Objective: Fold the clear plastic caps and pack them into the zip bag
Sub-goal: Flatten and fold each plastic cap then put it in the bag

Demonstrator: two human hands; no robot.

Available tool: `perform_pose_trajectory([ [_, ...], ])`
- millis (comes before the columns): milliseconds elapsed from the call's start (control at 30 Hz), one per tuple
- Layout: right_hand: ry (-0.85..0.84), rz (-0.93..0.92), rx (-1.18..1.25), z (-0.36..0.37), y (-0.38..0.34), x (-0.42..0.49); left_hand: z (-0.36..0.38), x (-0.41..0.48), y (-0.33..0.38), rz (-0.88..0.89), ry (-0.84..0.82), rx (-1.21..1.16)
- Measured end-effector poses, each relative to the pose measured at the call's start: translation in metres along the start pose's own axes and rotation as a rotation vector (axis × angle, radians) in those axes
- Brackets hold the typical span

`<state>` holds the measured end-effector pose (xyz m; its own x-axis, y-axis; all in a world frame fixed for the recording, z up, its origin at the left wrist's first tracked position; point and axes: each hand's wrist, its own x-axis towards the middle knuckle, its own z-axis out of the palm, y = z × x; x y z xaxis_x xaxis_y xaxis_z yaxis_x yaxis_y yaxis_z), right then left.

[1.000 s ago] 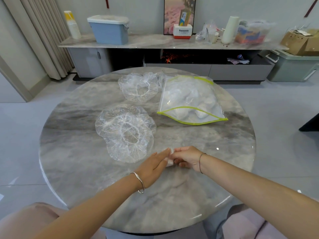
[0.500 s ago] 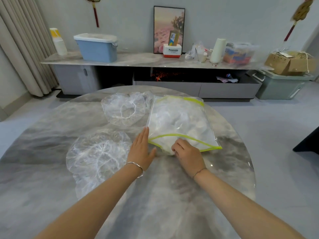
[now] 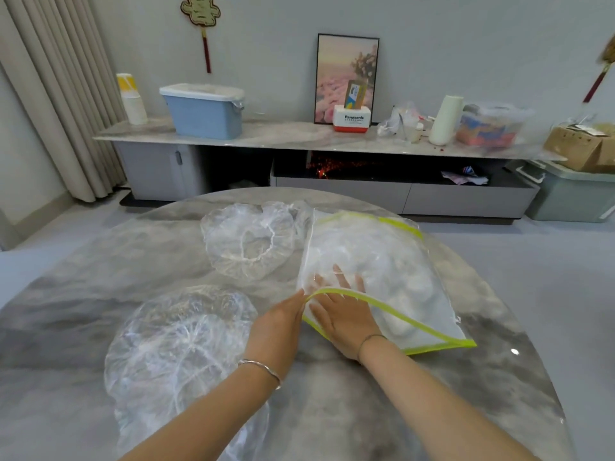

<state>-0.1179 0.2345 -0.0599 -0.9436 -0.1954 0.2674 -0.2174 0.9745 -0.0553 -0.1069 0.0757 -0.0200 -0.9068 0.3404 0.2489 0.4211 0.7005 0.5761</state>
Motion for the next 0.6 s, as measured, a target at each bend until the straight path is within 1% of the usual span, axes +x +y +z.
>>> perform_pose_trajectory([
  [67,-0.178,0.073,0.013,-0.002,0.006,0.014,-0.001,-0.003,0.004,0.034,0.029,-0.041],
  [100,-0.222,0.098,-0.001,-0.003,0.008,0.021,-0.002,-0.003,0.005,0.042,0.059,-0.080],
  [167,-0.266,0.152,-0.001,-0.004,0.015,0.029,-0.003,-0.003,0.008,0.051,0.101,-0.120],
  [233,-0.308,0.183,0.009,-0.007,0.018,0.030,-0.003,-0.001,0.011,0.040,0.090,-0.079],
  [300,-0.281,0.176,0.038,-0.011,0.017,0.022,-0.003,0.002,0.013,0.004,0.062,-0.037],
  [367,-0.230,0.155,0.065,-0.019,0.011,0.008,-0.006,0.005,0.015,-0.028,0.022,-0.033],
  [433,-0.213,0.180,0.084,-0.030,0.007,-0.012,-0.009,0.004,0.014,-0.050,-0.033,-0.024],
  [467,-0.215,0.186,0.092,-0.037,0.004,-0.025,-0.012,0.001,0.012,-0.061,-0.083,0.017],
  [533,-0.243,0.168,0.103,-0.049,-0.001,-0.052,-0.018,-0.010,0.006,-0.085,-0.198,0.180],
  [600,-0.317,0.134,0.118,-0.058,-0.004,-0.078,-0.027,-0.029,0.000,-0.112,-0.292,0.362],
])
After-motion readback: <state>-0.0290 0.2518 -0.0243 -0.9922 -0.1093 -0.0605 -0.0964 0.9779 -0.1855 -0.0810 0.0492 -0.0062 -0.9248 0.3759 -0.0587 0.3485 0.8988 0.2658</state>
